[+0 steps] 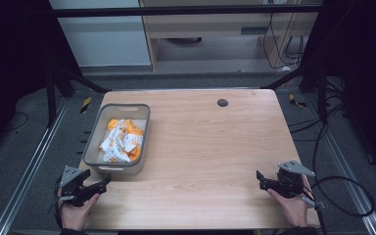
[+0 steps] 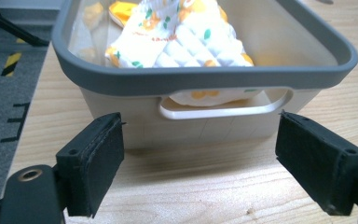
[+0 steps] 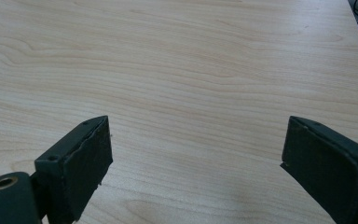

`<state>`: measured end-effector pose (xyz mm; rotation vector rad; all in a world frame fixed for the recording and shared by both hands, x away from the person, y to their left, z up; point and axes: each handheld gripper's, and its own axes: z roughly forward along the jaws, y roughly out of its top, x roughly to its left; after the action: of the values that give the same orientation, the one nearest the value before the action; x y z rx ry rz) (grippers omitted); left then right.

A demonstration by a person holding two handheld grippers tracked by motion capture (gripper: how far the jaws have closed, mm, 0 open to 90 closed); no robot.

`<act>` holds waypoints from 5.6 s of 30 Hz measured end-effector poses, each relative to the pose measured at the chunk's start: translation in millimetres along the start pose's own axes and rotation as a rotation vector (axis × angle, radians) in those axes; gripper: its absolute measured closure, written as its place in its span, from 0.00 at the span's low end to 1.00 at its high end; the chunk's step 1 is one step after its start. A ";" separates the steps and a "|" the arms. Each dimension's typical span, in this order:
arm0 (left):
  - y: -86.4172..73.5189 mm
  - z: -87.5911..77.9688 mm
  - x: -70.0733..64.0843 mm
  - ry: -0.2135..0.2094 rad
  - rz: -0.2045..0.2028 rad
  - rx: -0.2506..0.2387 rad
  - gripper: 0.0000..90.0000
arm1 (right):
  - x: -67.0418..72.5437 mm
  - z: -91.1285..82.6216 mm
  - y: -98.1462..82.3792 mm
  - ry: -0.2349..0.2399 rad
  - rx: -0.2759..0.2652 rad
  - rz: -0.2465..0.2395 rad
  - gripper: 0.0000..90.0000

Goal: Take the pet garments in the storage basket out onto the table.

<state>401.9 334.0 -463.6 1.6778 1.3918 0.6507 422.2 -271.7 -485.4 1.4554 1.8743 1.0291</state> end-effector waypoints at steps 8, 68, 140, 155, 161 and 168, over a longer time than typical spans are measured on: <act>5.1 -6.4 -1.9 -0.010 -0.004 -0.020 0.17 | 0.1 -1.8 -0.2 -0.003 -0.007 -0.001 0.10; 81.6 -26.3 0.5 -0.093 0.056 -0.062 0.19 | -4.1 -2.7 -4.1 -0.002 0.004 0.014 0.10; 147.0 86.3 -2.6 -0.043 0.155 0.291 0.20 | -4.4 0.9 -4.1 0.024 0.030 0.004 0.10; 153.9 102.1 -8.3 -0.031 0.167 0.349 0.20 | -4.2 1.9 -4.5 0.030 0.041 0.004 0.10; 151.3 109.9 -8.1 -0.025 0.174 0.404 0.21 | -4.3 2.5 -4.6 0.032 0.044 0.002 0.10; 149.0 114.8 -8.0 -0.022 0.170 0.441 0.23 | -4.0 3.1 -4.7 0.035 0.049 0.002 0.10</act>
<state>571.5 290.3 -394.8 2.1604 1.4611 0.4346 423.1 -275.5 -491.2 1.4757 1.9357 1.0226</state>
